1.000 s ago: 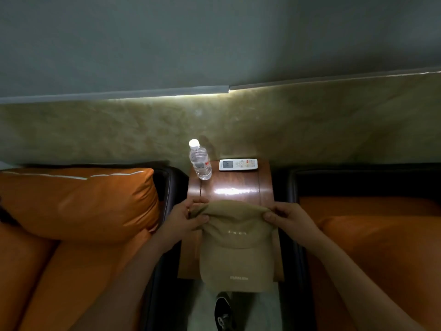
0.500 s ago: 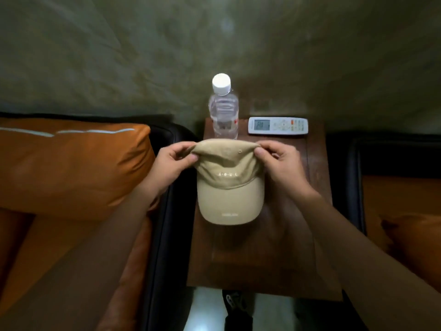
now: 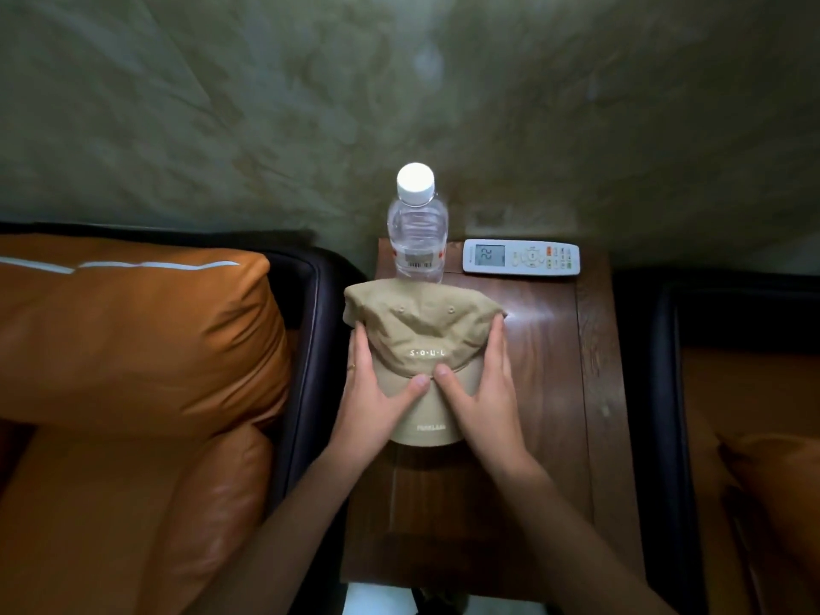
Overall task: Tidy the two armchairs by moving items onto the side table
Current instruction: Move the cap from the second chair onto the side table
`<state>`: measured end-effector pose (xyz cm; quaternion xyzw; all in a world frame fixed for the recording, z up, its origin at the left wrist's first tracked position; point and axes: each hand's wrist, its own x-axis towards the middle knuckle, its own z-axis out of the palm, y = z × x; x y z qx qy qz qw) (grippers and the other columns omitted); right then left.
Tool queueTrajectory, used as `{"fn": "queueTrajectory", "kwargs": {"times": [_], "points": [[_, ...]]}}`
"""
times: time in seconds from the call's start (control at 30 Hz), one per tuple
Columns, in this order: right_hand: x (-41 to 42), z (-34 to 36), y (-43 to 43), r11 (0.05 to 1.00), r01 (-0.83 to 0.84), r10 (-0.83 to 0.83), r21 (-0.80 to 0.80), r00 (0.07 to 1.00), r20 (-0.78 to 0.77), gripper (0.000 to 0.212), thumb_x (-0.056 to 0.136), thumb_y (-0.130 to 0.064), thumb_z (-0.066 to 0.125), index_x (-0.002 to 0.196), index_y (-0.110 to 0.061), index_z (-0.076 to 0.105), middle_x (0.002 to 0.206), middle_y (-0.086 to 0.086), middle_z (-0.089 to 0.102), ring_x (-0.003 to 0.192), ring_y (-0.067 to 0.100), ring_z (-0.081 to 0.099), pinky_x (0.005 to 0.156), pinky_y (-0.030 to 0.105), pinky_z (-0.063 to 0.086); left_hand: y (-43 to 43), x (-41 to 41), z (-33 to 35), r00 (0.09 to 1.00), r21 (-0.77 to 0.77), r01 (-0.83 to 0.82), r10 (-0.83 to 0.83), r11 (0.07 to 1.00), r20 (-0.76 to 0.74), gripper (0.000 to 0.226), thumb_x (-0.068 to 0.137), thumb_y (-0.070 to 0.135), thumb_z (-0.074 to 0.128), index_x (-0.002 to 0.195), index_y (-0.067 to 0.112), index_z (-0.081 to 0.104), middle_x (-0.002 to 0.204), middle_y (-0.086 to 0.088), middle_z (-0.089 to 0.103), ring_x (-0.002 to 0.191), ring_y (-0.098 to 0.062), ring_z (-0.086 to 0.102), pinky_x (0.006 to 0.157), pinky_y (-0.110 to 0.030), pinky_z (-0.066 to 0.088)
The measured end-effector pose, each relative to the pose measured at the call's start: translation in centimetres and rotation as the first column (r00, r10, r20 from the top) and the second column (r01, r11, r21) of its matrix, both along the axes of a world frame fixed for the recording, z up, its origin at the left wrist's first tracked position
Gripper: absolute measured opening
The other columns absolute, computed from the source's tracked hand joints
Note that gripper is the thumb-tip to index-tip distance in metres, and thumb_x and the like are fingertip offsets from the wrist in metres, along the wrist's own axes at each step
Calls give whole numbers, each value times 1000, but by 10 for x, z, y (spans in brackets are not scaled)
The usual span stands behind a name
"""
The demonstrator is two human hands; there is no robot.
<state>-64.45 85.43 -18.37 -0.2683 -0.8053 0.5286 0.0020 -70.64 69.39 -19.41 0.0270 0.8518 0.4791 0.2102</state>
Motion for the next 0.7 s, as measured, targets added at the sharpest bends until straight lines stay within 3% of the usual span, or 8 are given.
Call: {"fn": "queueTrajectory", "kwargs": {"times": [0.1, 0.23, 0.33, 0.4, 0.47, 0.53, 0.7], "points": [[-14, -4, 0, 1000, -16, 16, 11, 1000, -22, 103, 92, -38, 70, 161, -29, -5, 170, -4, 5, 155, 8, 7, 124, 26, 11, -2, -11, -5, 1000, 38, 9, -9, 999, -8, 123, 70, 69, 72, 162, 28, 0, 169, 8, 12, 153, -4, 18, 125, -37, 21], [-30, -5, -2, 1000, -19, 19, 18, 999, -29, 100, 93, -36, 69, 161, -25, -3, 170, -3, 1, 155, 7, 4, 115, 6, 1, -4, -31, -13, 998, 76, 56, -56, 996, -2, 115, 76, 63, 73, 162, 28, 4, 170, 6, 8, 153, -4, 14, 126, -41, 19], [-32, -8, -4, 1000, 0, 1, 19, 999, -34, 99, 93, -36, 68, 161, -27, -2, 170, -4, 1, 155, 7, 5, 117, 13, 4, -5, -38, -18, 997, 100, 76, -77, 992, -1, 109, 79, 56, 75, 162, 27, 10, 169, 4, 12, 153, -4, 16, 126, -40, 19], [-31, -9, -4, 1000, 3, -2, 24, 1000, -28, 99, 93, -38, 68, 161, -29, -3, 170, -5, 1, 154, 6, 5, 116, 12, 4, -5, -36, -19, 997, 88, 75, -75, 993, -1, 110, 79, 58, 75, 162, 28, 10, 170, 4, 10, 153, -1, 13, 126, -32, 15], [-30, -9, -3, 1000, 2, -2, 21, 1000, -27, 99, 93, -40, 68, 161, -30, -4, 170, -6, 2, 154, 7, 5, 119, 19, 7, -4, -34, -19, 998, 80, 68, -68, 994, -2, 110, 79, 58, 75, 162, 29, 9, 170, 3, 8, 152, 2, 11, 125, -26, 13], [-28, -9, -1, 1000, -1, 1, 17, 999, -34, 100, 92, -40, 69, 161, -31, -3, 170, -6, 4, 155, 7, 6, 123, 26, 11, -4, -34, -19, 997, 79, 71, -70, 994, -15, 109, 80, 57, 75, 162, 28, 10, 170, 4, 9, 153, -1, 12, 127, -35, 16], [-18, -8, 4, 1000, 21, -21, -5, 999, -29, 96, 93, -40, 68, 162, -31, 2, 170, -7, 8, 155, 6, 7, 124, 27, 11, -13, -31, -19, 998, 104, 64, -65, 992, 1, 109, 76, 62, 76, 161, 35, 12, 168, 9, 19, 153, -6, 20, 124, -44, 24]]}}
